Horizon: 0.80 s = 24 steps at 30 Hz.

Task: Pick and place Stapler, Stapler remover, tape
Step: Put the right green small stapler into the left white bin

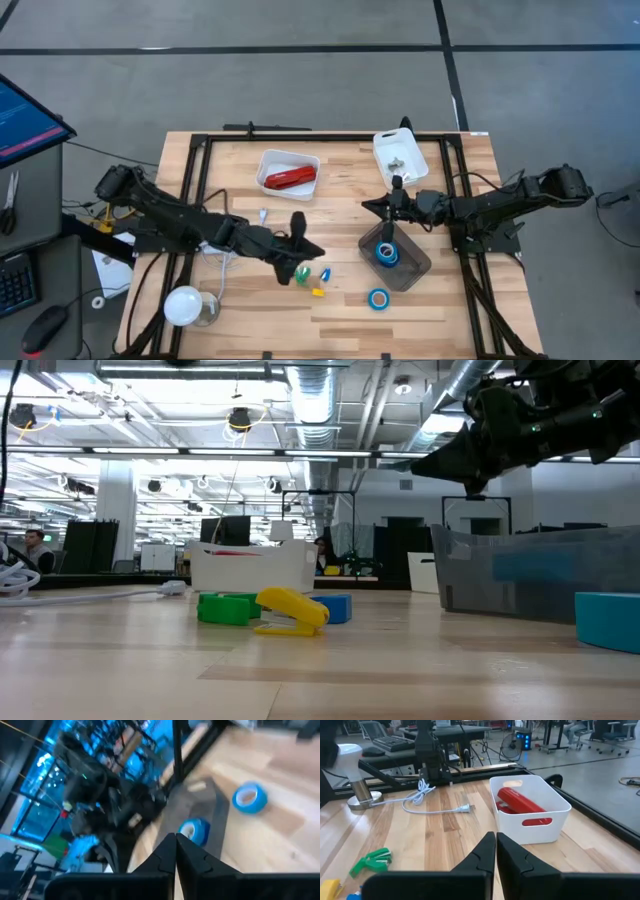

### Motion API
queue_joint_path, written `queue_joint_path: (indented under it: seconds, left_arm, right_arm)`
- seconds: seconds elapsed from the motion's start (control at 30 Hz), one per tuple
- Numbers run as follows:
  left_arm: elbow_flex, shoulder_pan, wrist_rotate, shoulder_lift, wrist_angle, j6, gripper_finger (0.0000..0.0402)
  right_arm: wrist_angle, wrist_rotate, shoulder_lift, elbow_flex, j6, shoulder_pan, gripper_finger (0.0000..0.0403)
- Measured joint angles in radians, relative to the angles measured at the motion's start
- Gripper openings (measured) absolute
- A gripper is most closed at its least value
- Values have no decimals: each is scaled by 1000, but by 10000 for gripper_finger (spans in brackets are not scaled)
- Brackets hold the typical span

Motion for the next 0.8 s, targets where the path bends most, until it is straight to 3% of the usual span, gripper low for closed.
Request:
queue_joint_path:
  seconds: [0.1, 0.27, 0.43, 0.53, 0.8]
  left_arm:
    - [7, 38, -28, 67, -14, -65, 2]
    - [5, 91, -39, 149, -162, -489, 2]
    - [5, 107, 176, 149, -185, -888, 2]
    - [5, 103, 234, 130, -168, -937, 2]
    - [7, 73, 240, 83, -155, -937, 5]
  right_arm:
    - [-3, 3, 0, 0, 0, 0, 7]
    - [-3, 6, 0, 0, 0, 0, 8]
    - [-23, 6, 0, 0, 0, -2, 8]
    - [-27, 6, 0, 0, -3, -2, 8]
    - [-44, 6, 0, 0, -3, -2, 8]
